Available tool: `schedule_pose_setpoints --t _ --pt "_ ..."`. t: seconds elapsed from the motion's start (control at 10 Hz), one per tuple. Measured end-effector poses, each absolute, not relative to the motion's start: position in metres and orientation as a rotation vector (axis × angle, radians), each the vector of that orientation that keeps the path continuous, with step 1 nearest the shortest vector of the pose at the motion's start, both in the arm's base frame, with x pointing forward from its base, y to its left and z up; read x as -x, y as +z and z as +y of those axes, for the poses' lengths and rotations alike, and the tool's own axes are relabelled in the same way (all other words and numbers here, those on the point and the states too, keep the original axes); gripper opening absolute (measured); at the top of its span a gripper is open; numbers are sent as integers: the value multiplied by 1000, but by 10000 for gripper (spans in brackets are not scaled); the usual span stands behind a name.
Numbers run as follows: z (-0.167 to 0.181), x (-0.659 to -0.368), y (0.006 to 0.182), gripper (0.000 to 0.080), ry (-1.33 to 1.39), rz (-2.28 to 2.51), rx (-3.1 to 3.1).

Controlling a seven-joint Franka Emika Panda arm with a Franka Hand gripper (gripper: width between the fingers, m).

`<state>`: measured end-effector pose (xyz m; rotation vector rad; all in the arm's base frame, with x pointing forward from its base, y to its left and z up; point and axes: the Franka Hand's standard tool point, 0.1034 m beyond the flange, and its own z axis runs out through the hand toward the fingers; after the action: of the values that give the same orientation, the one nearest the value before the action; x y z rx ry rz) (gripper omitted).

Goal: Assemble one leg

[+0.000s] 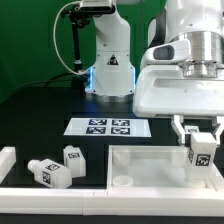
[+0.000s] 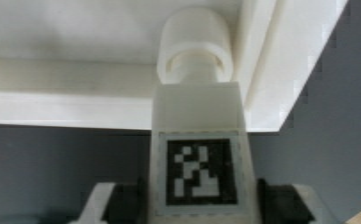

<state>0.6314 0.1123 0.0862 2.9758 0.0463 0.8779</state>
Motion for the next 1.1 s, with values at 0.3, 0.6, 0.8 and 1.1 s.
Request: schedule_pose_setpoints --t 0.3,0.6,0.8,1.1 --pt "92 -635 88 571 737 80 -2994" --pt "98 -633 85 645 481 -21 -3082" --pt "95 -635 90 649 225 -105 -3128" --pt "96 -641 86 649 -18 -177 -3147"
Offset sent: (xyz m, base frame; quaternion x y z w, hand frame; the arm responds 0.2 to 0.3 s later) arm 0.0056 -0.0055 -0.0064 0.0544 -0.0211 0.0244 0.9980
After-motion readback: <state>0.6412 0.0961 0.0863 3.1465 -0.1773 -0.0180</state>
